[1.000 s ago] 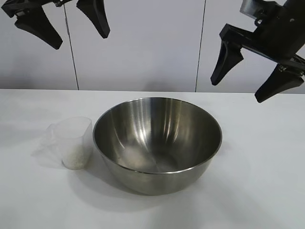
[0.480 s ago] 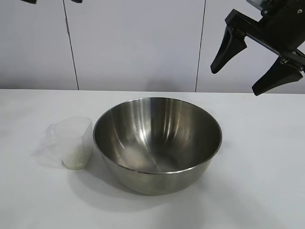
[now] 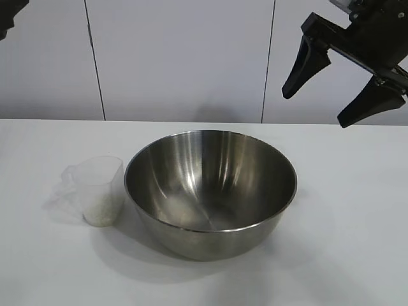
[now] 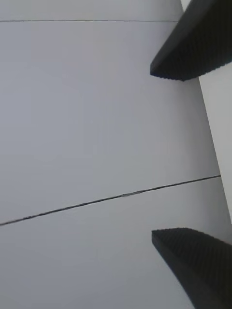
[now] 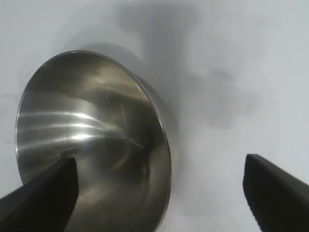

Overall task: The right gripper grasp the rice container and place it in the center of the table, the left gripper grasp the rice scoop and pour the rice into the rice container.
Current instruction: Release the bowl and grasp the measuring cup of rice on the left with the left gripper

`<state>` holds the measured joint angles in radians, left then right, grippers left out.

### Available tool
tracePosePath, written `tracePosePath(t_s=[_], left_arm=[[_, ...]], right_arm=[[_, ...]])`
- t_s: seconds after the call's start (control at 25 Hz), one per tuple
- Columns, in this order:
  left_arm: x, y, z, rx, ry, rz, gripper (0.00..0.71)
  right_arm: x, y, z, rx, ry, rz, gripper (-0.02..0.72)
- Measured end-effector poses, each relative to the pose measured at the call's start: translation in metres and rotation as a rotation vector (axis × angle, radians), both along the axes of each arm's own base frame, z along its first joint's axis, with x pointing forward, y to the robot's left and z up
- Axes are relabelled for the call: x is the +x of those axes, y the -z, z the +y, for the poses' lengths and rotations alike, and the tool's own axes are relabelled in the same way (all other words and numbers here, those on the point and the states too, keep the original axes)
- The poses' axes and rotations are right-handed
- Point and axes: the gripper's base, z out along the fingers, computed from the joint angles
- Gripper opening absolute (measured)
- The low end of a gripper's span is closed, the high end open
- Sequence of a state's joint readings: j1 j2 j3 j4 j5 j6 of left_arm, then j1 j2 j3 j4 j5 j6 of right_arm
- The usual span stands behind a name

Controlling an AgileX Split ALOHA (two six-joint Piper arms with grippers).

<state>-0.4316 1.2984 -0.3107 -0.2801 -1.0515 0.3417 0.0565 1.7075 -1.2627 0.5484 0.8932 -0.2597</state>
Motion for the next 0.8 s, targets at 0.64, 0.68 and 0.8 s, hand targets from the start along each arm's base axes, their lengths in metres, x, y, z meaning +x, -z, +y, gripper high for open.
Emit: tracePosePath(t_s=[0.64, 0.68, 0.8], left_arm=[[-0.033, 0.114, 0.015, 0.227, 0.009, 0.456, 0.594], [-0.033, 0.119, 0.014, 0.24, 0.012, 0.482, 0.594], [-0.029, 0.133, 0.011, 0.272, 0.034, 0.537, 0.594]], right_arm=[[-0.001, 0.0, 0.0, -0.001, -0.004, 0.005, 0.642], [-0.001, 0.0, 0.0, -0.001, -0.004, 0.005, 0.642], [-0.001, 0.0, 0.0, -0.001, -0.004, 0.005, 0.642]])
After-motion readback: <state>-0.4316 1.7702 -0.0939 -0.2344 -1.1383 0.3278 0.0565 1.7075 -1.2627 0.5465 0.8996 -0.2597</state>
